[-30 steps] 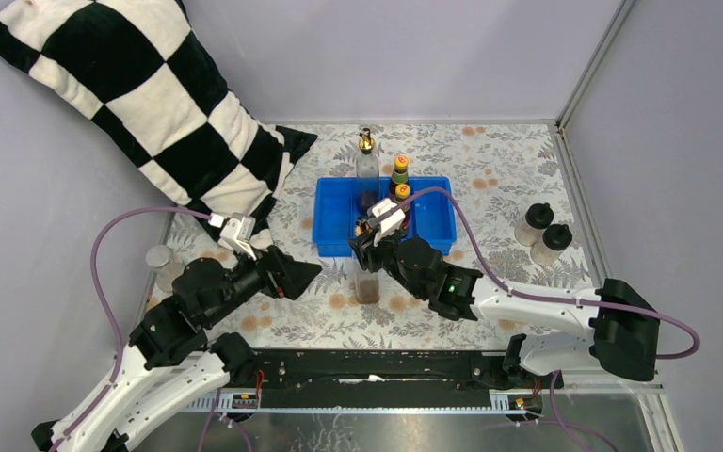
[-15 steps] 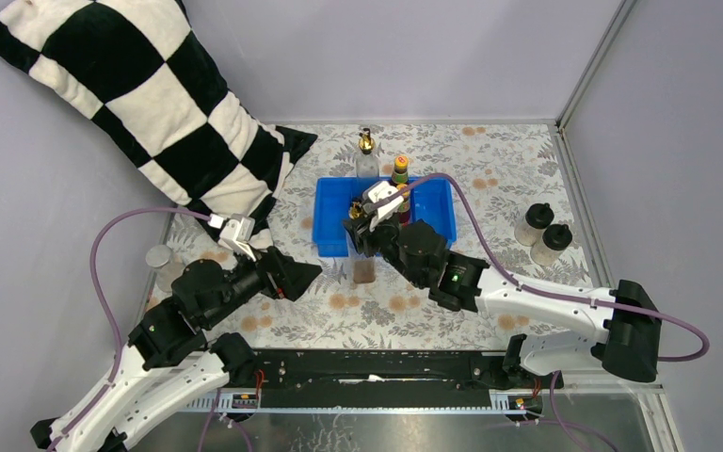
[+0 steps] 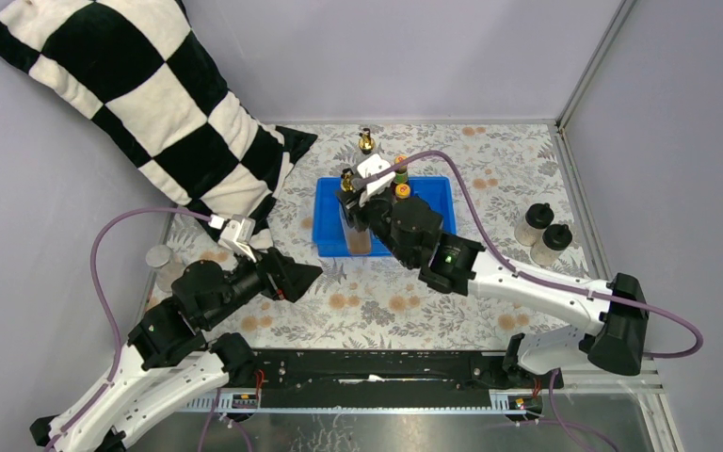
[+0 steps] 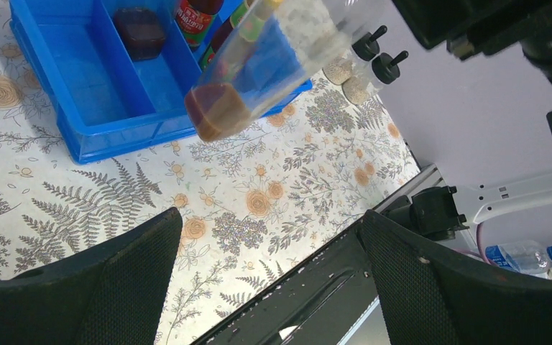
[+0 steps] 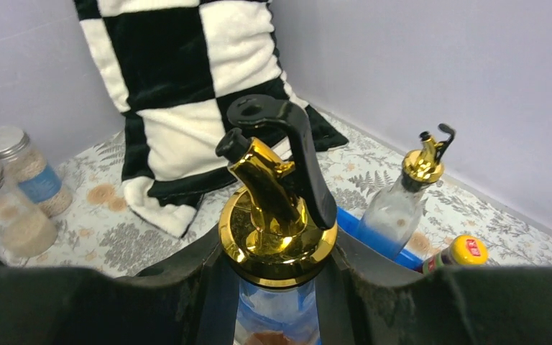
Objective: Organize the condiment bottles
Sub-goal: Place the bottle in the storage box.
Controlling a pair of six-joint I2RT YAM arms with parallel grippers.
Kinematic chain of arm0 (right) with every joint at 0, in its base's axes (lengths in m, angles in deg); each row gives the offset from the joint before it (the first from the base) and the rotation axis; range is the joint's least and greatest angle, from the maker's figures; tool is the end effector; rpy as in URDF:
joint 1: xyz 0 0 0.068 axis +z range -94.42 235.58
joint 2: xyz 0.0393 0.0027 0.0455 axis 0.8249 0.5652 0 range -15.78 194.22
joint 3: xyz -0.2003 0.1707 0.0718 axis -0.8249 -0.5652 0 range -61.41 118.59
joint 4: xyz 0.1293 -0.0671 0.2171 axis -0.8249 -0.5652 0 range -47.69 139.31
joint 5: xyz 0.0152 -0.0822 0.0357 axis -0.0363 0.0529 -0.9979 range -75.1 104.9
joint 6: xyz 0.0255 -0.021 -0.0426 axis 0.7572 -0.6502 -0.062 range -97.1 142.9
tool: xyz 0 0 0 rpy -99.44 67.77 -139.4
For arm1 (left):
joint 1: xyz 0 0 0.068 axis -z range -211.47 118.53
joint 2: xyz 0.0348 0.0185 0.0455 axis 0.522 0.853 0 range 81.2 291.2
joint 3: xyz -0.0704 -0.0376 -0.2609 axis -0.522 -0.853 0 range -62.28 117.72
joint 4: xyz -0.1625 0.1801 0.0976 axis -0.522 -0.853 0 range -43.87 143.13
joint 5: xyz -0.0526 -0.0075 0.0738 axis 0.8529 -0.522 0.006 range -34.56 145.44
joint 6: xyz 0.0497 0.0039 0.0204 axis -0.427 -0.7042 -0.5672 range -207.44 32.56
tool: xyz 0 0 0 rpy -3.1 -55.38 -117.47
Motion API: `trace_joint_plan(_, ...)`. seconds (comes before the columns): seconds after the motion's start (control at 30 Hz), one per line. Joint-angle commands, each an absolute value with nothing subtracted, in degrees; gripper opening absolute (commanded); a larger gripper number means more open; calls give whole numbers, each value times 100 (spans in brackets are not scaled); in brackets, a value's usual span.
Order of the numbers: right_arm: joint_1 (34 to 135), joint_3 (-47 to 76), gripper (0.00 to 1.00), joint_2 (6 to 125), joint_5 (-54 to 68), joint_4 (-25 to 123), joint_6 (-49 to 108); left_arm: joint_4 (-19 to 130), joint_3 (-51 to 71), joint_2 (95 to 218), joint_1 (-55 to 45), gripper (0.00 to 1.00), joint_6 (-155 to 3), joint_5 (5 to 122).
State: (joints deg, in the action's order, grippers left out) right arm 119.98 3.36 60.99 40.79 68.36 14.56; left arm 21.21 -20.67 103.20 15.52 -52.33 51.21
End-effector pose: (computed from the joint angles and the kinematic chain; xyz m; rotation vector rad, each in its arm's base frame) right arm 0.1509 0.2791 0.3913 -0.5486 1.3718 0.4700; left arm 0.0653 -0.0661 0.3279 0.1394 1.8852 -0.9464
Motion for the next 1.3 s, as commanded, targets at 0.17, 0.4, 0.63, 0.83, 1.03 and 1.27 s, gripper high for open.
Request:
trace_joint_plan(0.17,11053,1075,5,6268,3535,7103,1593,2072,-2141,10238,1674,99,-5183,4973)
trace_joint_plan(0.4,10425,1305,4,6652,2975,7126,1812,2062,-2140,10279,1711,99,-5176,4956)
trace_joint_plan(0.63,10138,1502,4,7122,2589,7293,1969,2023,-2109,10302,1727,99,-5147,4930)
trace_joint_plan(0.83,10033,1524,4,7381,2408,7446,2125,2003,-2093,10291,1731,99,-5140,4877)
trace_joint_plan(1.03,9990,1448,4,7563,2322,7625,2213,1999,-2085,10308,1735,99,-5141,4860)
trace_joint_plan(1.27,9927,1327,3,7727,2255,7841,2255,1999,-2081,10343,1739,99,-5150,4870)
